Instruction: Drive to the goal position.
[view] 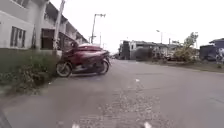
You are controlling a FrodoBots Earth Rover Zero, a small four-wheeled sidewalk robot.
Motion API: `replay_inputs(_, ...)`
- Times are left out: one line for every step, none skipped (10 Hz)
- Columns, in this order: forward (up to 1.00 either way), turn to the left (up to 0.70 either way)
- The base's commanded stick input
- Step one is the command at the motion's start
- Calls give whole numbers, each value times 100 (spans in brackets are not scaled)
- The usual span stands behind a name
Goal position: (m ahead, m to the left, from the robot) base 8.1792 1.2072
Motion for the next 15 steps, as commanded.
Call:
replay_inputs(70, -9)
replay_inputs(70, -19)
replay_inputs(70, -19)
replay_inputs(70, 4)
replay_inputs(70, 2)
replay_inputs(70, 0)
replay_inputs(70, 0)
replay_inputs(70, 0)
replay_inputs(70, 0)
replay_inputs(70, 6)
replay_inputs(70, -30)
replay_inputs(70, -31)
replay_inputs(70, -13)
replay_inputs(70, 7)
replay_inputs(70, 0)
